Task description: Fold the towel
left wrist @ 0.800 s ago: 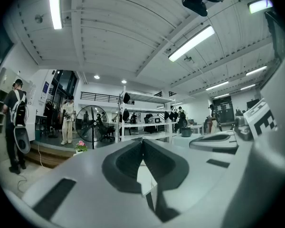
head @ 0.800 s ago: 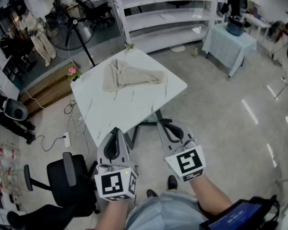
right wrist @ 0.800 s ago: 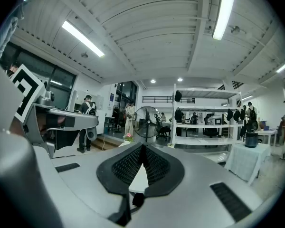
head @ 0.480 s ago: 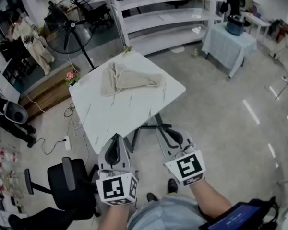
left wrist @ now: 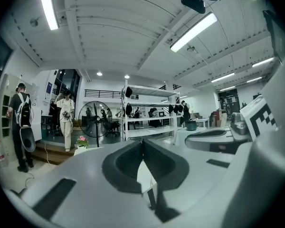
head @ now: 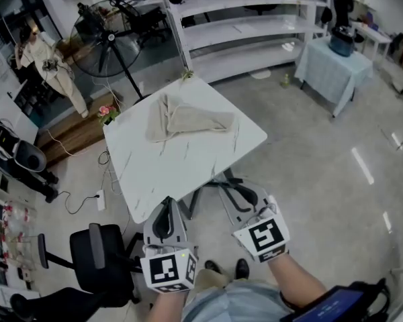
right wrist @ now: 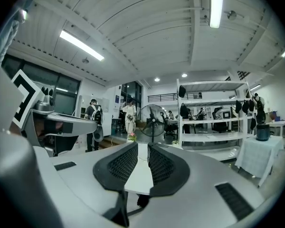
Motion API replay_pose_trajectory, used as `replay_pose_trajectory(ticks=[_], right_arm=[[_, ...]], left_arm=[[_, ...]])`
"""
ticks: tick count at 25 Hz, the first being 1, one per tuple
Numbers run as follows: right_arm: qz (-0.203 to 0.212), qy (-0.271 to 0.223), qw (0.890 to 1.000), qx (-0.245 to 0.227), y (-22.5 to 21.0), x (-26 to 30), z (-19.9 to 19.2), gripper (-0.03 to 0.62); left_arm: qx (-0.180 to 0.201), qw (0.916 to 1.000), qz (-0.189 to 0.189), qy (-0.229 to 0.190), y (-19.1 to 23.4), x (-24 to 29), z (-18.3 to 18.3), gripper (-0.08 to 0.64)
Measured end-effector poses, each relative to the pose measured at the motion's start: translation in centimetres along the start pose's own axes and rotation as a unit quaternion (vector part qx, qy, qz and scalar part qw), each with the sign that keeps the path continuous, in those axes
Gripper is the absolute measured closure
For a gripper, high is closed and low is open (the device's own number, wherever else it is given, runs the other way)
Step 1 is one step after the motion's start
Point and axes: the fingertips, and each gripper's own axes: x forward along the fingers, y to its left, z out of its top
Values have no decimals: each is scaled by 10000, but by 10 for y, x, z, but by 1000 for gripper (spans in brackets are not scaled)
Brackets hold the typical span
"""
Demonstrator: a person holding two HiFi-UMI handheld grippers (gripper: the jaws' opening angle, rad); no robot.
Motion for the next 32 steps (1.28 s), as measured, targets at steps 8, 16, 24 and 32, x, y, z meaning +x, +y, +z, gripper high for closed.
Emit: replay_pose_trajectory(ticks=[8, 16, 24, 32], right_arm=[[185, 209, 9996, -69, -19, 50, -20, 514], [267, 482, 9984, -123, -47, 153, -38, 514], [284, 545, 9971, -449, -70, 267, -23, 514], [278, 357, 9958, -801, -87, 326, 11, 512]], left_arm=[[-185, 9995, 203, 173, 26, 46, -22, 552], [-388, 9986, 217, 296, 85, 142, -39, 552], [-465, 9986, 132, 232, 152, 235, -30, 552], [-459, 9989, 97, -47, 187, 280, -2, 552]])
